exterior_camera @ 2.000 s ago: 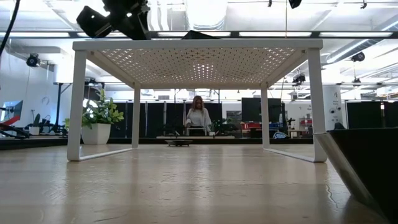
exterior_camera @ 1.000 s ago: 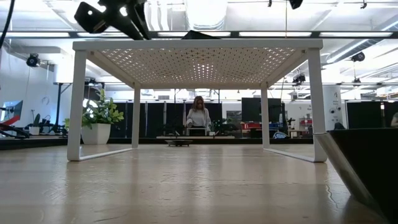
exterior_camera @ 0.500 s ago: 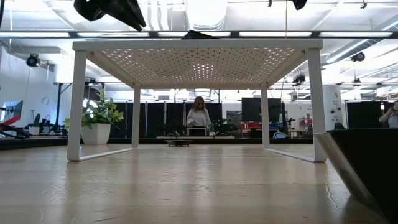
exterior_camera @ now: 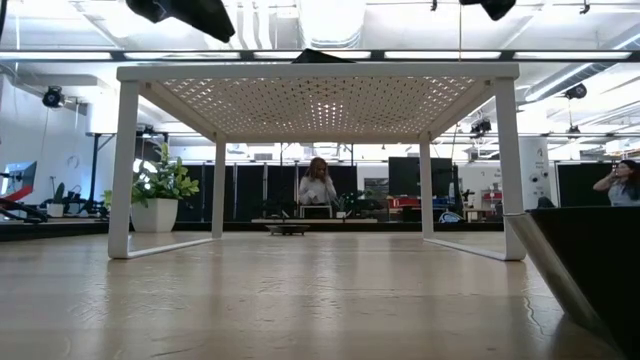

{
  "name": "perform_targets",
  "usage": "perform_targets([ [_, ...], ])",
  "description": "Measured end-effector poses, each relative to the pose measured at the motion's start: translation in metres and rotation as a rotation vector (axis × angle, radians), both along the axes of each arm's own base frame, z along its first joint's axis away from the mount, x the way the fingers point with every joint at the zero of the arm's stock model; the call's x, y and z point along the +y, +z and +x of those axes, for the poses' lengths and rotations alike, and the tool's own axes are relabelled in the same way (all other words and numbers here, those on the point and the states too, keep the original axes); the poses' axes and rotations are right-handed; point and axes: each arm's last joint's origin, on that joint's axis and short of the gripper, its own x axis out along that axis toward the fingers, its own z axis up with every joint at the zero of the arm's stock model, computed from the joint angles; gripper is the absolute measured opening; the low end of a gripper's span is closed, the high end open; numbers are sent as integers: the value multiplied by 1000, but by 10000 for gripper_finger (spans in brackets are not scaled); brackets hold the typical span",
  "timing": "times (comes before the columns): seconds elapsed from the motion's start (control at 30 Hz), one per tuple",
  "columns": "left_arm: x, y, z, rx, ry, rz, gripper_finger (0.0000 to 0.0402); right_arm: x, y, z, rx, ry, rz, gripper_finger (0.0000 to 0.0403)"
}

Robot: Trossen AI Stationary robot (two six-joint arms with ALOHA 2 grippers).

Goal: Pick & Place Mini shaped plates
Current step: Stack the black distorted square plate on top of the black distorted square plate on the shelf

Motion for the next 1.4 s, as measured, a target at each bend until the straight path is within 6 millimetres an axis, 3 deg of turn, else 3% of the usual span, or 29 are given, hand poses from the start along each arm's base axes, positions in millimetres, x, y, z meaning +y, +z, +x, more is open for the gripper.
perform_targets([
  [0.3,-18,1,-3,33,-128,62,57,53,-31,3,101,105,81,11],
  [0.77,-34,5,-3,16,-260,132,57,135,-95,29,334,228,86,11],
  [0.97,-36,6,-3,21,-279,149,57,162,-108,40,391,251,84,11],
  [1.4,-47,9,-3,63,-434,291,57,203,-115,59,462,218,184,11],
])
